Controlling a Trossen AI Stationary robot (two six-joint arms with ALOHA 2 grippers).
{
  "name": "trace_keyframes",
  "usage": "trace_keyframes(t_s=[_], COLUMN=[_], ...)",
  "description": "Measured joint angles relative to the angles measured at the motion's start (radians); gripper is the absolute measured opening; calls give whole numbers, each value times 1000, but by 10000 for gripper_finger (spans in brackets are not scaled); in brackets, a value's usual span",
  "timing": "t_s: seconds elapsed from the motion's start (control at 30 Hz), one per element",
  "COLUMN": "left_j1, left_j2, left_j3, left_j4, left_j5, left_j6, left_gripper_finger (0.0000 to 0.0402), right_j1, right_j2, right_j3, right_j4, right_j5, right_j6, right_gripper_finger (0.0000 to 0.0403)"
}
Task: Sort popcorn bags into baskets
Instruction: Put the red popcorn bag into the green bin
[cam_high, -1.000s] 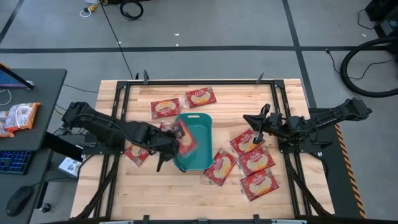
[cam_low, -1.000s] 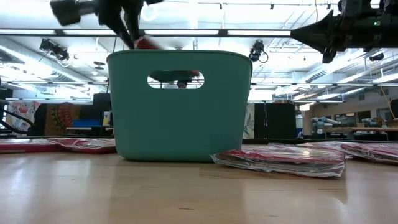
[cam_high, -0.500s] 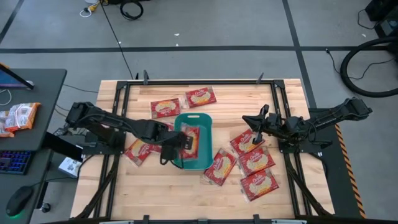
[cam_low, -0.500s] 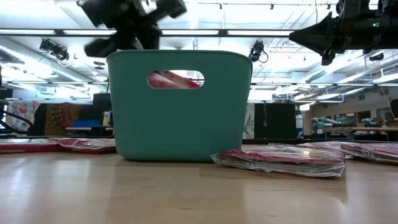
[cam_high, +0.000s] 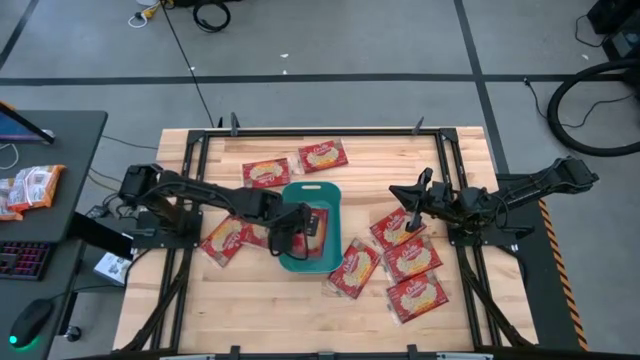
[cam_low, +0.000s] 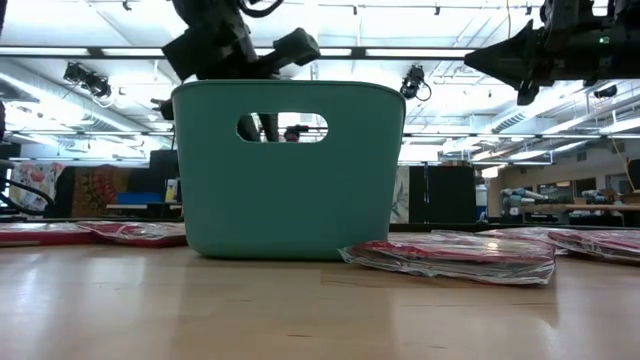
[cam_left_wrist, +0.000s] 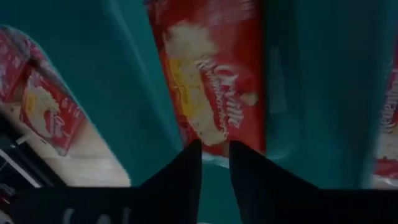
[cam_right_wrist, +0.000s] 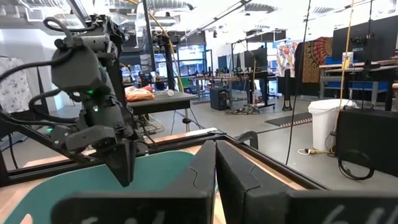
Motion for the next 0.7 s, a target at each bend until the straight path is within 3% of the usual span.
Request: trace_keyframes(t_s=[0.17, 0.4, 0.7], left_j1=[-7, -14, 13], left_j2=[-41, -186, -228], left_j3=[13, 16, -10], left_j4=[-33, -122, -489], left_j5=[4, -1, 4], left_j6=[-238, -657, -1712], left_gripper_finger=[104, 82, 71], right_j1=[0, 0, 0], right_j2=[1, 1, 1], right_j3=[0, 0, 0], right_j4=[-2, -1, 14], right_j5=[1, 1, 1], right_j6=[0, 0, 0], right_gripper_finger=[19, 19, 19])
